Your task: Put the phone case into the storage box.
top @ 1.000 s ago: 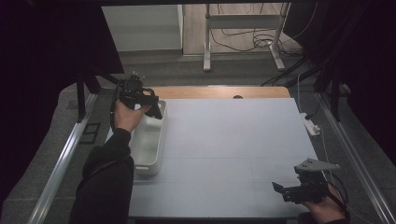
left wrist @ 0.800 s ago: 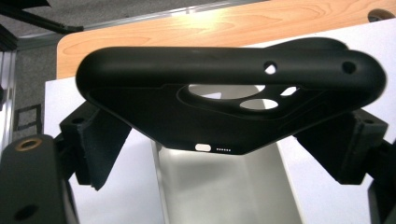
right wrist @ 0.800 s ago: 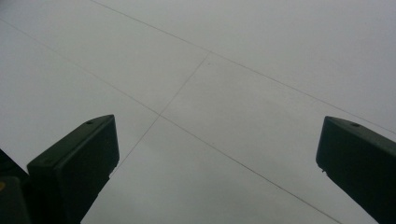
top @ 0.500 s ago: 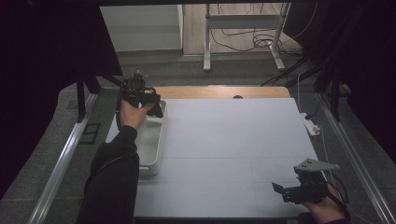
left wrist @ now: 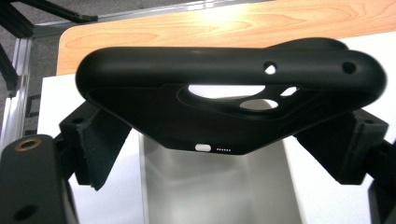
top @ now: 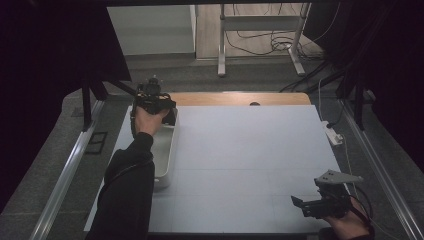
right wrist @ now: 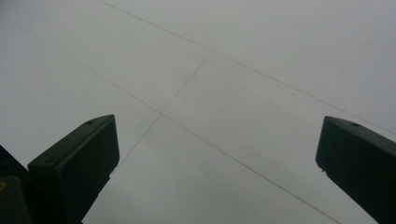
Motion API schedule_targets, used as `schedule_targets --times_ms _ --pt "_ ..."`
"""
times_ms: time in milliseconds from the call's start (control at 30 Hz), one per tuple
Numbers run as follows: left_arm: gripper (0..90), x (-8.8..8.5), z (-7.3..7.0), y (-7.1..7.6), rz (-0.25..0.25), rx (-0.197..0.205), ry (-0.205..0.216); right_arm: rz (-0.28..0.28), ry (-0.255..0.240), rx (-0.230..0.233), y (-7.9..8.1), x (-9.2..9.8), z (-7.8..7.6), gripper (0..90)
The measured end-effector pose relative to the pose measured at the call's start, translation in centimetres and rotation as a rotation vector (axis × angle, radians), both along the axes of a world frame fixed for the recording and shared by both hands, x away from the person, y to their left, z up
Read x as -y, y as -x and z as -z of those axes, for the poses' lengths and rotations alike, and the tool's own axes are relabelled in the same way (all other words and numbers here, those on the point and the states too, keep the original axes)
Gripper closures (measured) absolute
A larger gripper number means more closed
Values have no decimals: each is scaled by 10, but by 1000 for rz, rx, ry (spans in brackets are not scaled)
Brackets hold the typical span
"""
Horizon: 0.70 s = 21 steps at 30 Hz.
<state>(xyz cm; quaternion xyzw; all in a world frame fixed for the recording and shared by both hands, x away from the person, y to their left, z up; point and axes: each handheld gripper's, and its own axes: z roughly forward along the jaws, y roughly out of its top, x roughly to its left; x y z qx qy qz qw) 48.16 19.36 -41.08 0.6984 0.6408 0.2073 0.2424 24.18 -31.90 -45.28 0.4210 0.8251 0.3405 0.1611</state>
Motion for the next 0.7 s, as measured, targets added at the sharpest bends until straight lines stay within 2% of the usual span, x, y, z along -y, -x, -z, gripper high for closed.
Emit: schedule_targets --times_ms 333,700 --pt "138 3 8 -10 -15 -21 0 -7 3 2 0 0 0 0" --pt "132 8 19 -16 -14 -15 -14 -13 5 3 0 -1 0 0"
